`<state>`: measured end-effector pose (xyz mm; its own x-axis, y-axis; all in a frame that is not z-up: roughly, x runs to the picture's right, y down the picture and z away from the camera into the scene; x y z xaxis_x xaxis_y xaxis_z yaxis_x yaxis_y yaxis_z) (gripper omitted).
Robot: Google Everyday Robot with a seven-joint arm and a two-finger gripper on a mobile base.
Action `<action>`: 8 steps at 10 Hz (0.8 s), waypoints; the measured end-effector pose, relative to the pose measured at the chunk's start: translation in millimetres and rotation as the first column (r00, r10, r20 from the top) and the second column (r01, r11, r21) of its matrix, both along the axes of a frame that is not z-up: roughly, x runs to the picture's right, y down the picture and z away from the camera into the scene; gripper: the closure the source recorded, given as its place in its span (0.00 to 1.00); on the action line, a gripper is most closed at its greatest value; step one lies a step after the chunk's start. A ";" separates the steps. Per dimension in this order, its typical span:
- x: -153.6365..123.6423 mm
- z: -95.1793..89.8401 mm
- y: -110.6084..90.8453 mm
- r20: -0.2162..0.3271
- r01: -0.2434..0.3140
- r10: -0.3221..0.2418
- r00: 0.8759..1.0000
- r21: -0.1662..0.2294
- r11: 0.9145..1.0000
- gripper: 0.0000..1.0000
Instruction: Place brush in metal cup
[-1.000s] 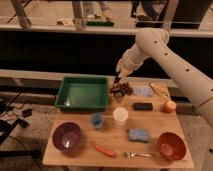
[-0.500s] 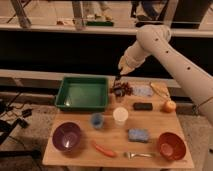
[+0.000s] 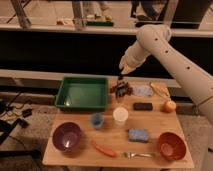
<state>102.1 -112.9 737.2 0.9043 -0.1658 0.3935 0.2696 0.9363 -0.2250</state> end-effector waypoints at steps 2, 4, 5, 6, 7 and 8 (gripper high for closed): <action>-1.8 1.9 2.3 0.001 0.004 -0.004 1.000 -0.004 1.000 0.91; -1.4 4.0 4.9 -0.002 0.007 -0.007 1.000 -0.008 1.000 0.91; -2.2 4.1 5.6 -0.002 0.007 -0.008 1.000 -0.009 1.000 0.91; -2.4 4.2 6.9 -0.002 0.008 -0.008 1.000 -0.011 1.000 0.91; -3.5 4.5 7.9 -0.001 0.009 -0.009 1.000 -0.013 1.000 0.91; -4.5 4.7 8.8 0.000 0.010 -0.010 1.000 -0.015 1.000 0.91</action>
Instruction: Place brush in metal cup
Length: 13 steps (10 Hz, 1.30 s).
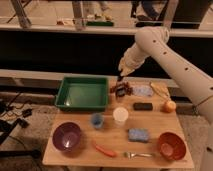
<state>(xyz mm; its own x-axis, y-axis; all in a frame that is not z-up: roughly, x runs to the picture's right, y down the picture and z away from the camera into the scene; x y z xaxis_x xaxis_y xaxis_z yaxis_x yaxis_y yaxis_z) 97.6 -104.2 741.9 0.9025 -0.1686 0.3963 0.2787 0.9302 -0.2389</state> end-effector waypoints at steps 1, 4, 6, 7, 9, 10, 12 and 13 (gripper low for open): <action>-0.5 0.6 2.0 0.001 -0.001 0.001 1.000 -0.005 1.000 0.91; -1.1 0.6 6.3 0.006 -0.002 0.002 1.000 -0.015 1.000 0.91; -0.6 2.4 11.7 0.013 -0.008 0.008 1.000 -0.032 0.999 0.91; -0.2 3.2 13.4 0.015 -0.012 0.013 1.000 -0.038 0.999 0.91; 0.3 4.6 17.1 0.022 -0.021 0.022 1.000 -0.053 0.998 0.91; -0.4 4.8 18.1 0.025 -0.022 0.023 0.999 -0.057 0.998 0.91; -2.6 6.3 20.0 0.027 -0.020 0.022 0.999 -0.063 0.998 0.91; -6.7 8.2 20.5 0.029 -0.014 0.016 0.999 -0.066 0.998 0.91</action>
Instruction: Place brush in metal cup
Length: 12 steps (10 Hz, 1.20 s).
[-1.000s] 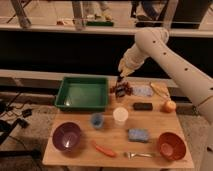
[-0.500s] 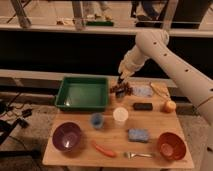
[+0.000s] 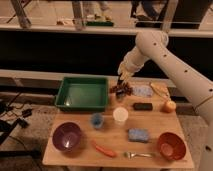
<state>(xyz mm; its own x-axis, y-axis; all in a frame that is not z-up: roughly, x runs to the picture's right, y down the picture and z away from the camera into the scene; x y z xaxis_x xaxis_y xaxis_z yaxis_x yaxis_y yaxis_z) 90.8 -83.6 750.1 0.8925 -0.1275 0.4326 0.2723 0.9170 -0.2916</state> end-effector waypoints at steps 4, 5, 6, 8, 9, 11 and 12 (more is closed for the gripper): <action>-13.6 6.3 -0.5 0.003 0.024 -0.024 1.000 -0.006 1.000 0.91; -14.7 8.9 0.9 -0.002 0.031 -0.031 1.000 -0.010 0.999 0.91; -16.5 12.1 2.9 -0.005 0.037 -0.037 0.999 -0.016 0.999 0.91; -10.0 13.1 6.0 -0.016 0.039 -0.039 0.999 -0.025 0.999 0.91; -9.9 14.6 5.9 -0.016 0.037 -0.037 0.999 -0.025 0.999 0.91; -16.3 22.2 7.0 -0.009 0.034 -0.034 0.999 -0.028 0.999 0.91; -13.2 22.3 8.2 -0.013 0.034 -0.034 0.999 -0.033 0.999 0.91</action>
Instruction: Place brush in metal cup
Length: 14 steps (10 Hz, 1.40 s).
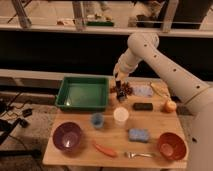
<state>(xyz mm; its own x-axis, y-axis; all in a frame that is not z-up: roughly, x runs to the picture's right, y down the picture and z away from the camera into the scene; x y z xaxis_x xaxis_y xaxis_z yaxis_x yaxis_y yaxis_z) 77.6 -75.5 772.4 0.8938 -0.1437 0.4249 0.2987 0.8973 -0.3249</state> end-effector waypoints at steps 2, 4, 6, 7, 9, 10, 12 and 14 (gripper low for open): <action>0.2 -0.8 0.4 -0.001 0.003 -0.003 1.000 -0.003 1.000 0.91; 1.8 -1.5 0.0 -0.004 0.002 -0.002 1.000 -0.003 1.000 0.91; 2.2 -1.5 0.1 -0.004 0.002 -0.002 1.000 -0.003 1.000 0.91; 2.0 -1.4 0.2 -0.004 0.002 -0.002 1.000 -0.003 1.000 0.91; 2.7 -1.5 0.2 -0.004 0.001 -0.001 1.000 -0.004 1.000 0.91; 2.9 -1.8 0.2 -0.005 0.002 -0.002 1.000 -0.004 1.000 0.91; 3.4 -2.0 0.1 -0.005 0.001 -0.001 1.000 -0.004 1.000 0.91; 3.4 -2.0 0.1 -0.005 0.001 -0.001 1.000 -0.004 1.000 0.91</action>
<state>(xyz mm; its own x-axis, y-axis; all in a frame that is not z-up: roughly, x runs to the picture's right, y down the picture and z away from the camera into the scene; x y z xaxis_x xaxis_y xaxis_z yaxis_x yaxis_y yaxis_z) 81.0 -75.4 770.3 0.8957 -0.1432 0.4210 0.2983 0.8956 -0.3301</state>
